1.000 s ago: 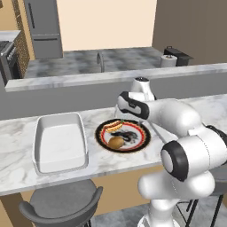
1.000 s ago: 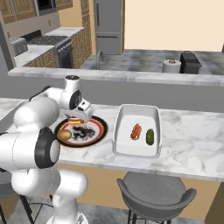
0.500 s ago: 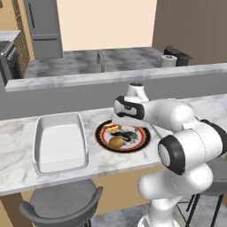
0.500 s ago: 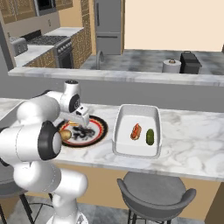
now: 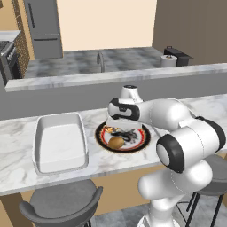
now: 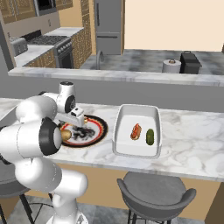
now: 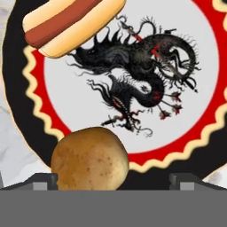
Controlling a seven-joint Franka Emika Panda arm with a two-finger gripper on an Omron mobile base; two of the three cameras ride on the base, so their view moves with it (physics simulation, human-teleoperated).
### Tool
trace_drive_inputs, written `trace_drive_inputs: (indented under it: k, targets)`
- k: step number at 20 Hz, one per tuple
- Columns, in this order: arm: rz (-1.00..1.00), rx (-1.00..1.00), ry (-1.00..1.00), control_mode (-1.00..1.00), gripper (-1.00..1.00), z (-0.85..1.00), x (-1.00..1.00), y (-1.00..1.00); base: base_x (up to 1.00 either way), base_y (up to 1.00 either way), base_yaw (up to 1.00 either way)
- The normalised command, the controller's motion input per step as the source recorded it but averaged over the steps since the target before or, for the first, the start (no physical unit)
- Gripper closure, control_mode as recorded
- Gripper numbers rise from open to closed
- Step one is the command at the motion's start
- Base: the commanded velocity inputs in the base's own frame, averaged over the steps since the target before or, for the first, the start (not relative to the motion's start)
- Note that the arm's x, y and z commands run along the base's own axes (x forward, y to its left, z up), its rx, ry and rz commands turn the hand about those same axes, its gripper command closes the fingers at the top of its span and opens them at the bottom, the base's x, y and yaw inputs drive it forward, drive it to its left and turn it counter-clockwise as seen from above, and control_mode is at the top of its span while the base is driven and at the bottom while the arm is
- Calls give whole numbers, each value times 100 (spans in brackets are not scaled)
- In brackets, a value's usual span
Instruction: Place one cooked food and one vegetable from the large plate to each tupperware container.
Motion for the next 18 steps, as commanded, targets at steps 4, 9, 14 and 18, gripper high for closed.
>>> trace_drive_inputs:
  k: [4, 9, 14, 18]
  targets:
    - [0, 0, 0, -100, -100, -17, 0, 0, 0, 0, 0]
    - [0, 0, 0, -100, -100, -23, -2, 0, 0, 0, 0]
    - [0, 0, 0, -100, -100, -23, 0, 6, 0, 0, 0]
    - [0, 0, 0, -100, -100, -15, 0, 3, 0, 0, 0]
